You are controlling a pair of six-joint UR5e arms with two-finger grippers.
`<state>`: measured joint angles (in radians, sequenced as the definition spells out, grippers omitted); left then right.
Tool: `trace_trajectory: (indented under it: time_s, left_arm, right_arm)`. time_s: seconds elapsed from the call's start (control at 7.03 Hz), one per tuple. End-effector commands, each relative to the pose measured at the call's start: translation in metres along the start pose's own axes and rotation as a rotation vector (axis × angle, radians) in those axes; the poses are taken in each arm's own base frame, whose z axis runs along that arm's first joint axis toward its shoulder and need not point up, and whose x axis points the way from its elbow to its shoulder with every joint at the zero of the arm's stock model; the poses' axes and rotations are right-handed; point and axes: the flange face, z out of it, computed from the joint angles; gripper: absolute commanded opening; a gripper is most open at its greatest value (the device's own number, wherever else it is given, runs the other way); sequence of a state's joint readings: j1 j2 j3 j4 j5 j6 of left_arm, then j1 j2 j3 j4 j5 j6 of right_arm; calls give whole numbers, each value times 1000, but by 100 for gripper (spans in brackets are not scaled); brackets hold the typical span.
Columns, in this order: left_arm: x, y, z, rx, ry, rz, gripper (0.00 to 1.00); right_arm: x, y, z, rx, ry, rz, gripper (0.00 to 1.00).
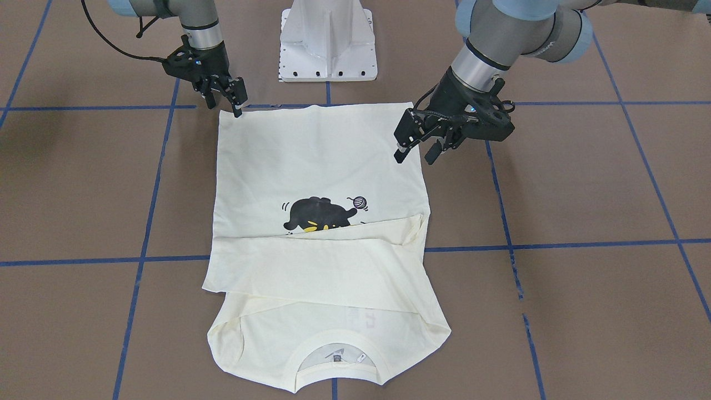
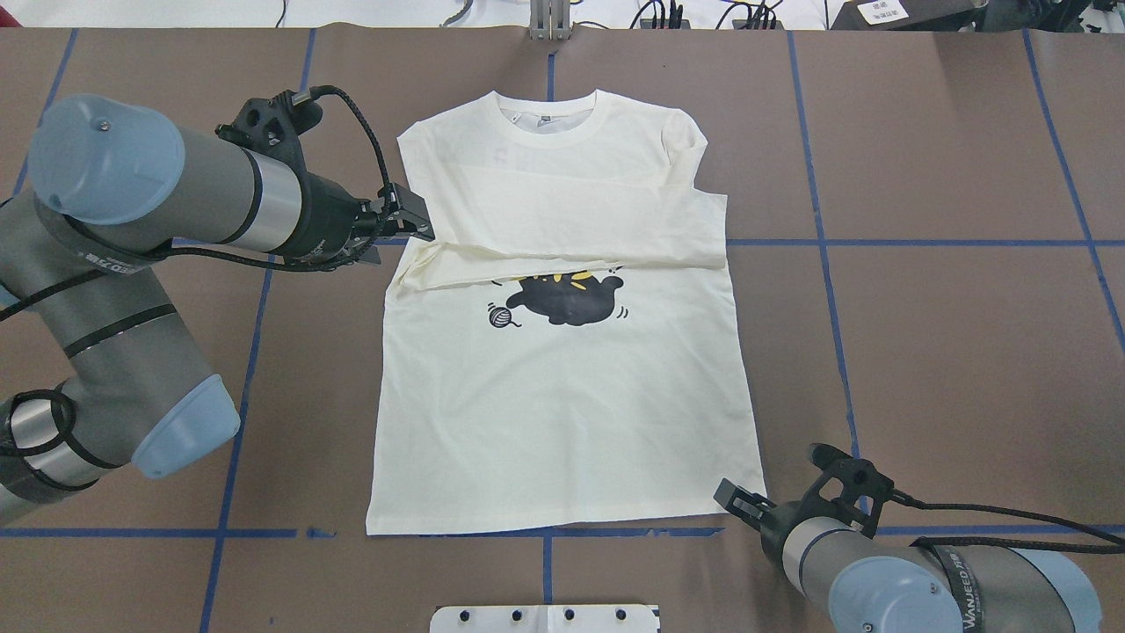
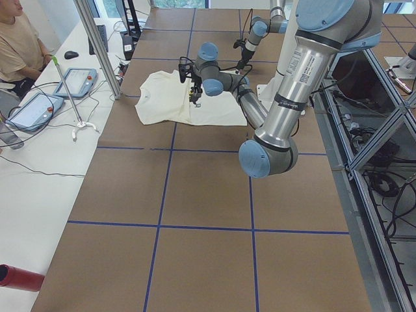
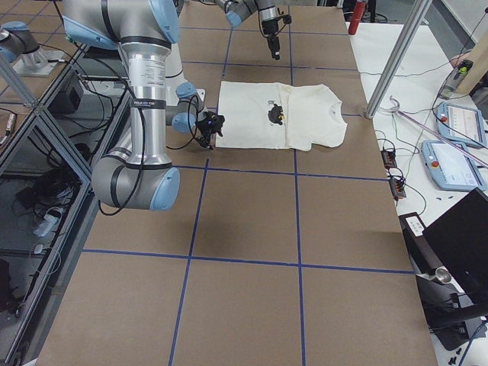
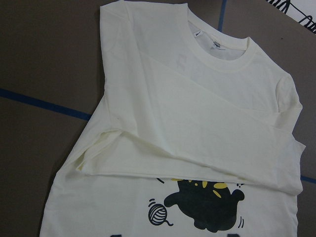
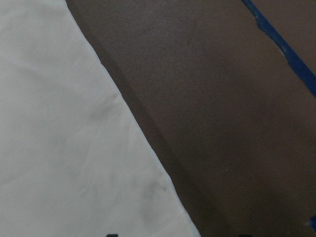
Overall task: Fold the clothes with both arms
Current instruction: 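Release the sleeve and move both grippers to the hem nearest the robot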
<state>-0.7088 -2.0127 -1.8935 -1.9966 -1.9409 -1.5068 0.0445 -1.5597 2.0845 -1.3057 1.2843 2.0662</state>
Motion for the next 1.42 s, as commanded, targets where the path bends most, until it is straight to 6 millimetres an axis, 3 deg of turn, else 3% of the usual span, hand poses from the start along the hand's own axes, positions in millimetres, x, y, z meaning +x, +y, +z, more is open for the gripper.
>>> trace_trajectory:
  time_s: [0.0, 0.14, 0.57, 0.71, 0.85, 1.0, 1.14, 1.28]
  left_arm:
    - [3, 2, -4, -4, 9, -1, 79]
    - [2, 2, -3, -4, 6, -2, 79]
    - [3, 1, -1, -1, -4, -7, 80]
    - [2, 16, 9, -12, -51, -64, 81]
    - [1, 112, 26, 11, -145, -152, 83]
    - [-35, 188, 37, 43, -208, -180, 83]
    - [-90, 230, 46, 64, -296, -161, 82]
    - [-114, 241, 53, 68, -345, -178, 81]
  right_arm:
    - [1, 2, 1, -1, 3, -3, 16]
    - [2, 1, 2, 0, 6, -7, 0]
    - [-4, 3, -4, -14, -8, -5, 0]
    - [-10, 0, -16, -24, -28, 4, 0]
    - [-14, -1, -24, -33, -44, 10, 0]
    - [-15, -1, -25, -34, -46, 11, 0]
    - [-17, -2, -29, -36, -53, 14, 0]
    - [-13, -3, -28, -33, -47, 11, 0]
